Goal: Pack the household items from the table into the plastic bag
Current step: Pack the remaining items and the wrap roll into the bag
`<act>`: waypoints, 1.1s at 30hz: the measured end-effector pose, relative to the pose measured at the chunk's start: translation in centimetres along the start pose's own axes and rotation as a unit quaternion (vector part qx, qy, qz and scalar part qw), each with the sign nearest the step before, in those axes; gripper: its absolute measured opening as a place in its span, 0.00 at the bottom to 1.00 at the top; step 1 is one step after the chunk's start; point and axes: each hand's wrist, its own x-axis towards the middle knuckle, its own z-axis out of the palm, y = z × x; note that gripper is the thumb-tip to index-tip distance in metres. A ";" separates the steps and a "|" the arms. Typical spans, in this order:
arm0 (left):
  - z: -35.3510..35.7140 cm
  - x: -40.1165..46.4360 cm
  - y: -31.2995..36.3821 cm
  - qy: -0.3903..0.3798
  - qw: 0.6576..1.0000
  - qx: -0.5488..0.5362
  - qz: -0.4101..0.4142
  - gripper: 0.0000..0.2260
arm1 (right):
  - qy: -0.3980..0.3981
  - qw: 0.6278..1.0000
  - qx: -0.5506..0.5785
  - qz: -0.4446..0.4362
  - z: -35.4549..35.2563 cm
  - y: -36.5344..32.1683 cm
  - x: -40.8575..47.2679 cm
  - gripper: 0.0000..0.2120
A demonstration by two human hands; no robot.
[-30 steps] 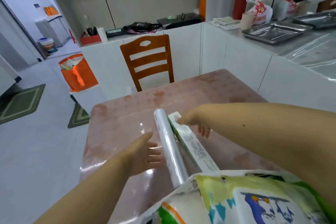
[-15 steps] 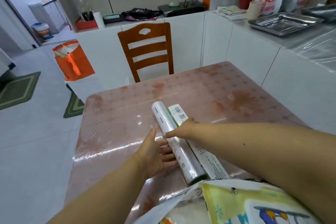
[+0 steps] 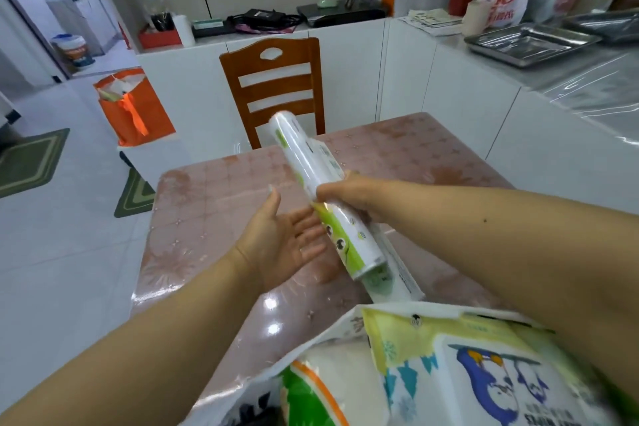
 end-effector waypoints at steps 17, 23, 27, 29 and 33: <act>9.4 -20.7 7.6 0.170 0.903 0.369 0.140 0.26 | -0.064 0.921 0.178 -0.340 -9.1 -9.5 -22.1 0.35; 11.1 -28.2 3.0 0.236 0.835 0.472 0.155 0.21 | -0.166 0.904 0.120 -0.374 -8.2 -6.9 -29.8 0.26; 12.0 -30.9 0.7 0.323 0.741 0.565 0.162 0.21 | -0.121 0.922 0.052 -0.364 -6.1 -4.1 -31.9 0.45; 12.4 -32.3 -0.8 0.333 0.740 0.563 0.157 0.21 | -0.111 0.922 0.018 -0.369 -5.6 -3.0 -33.1 0.47; 12.0 -32.8 -3.4 0.335 0.764 0.526 0.168 0.22 | -0.091 0.921 -0.052 -0.376 -4.9 -2.0 -34.9 0.58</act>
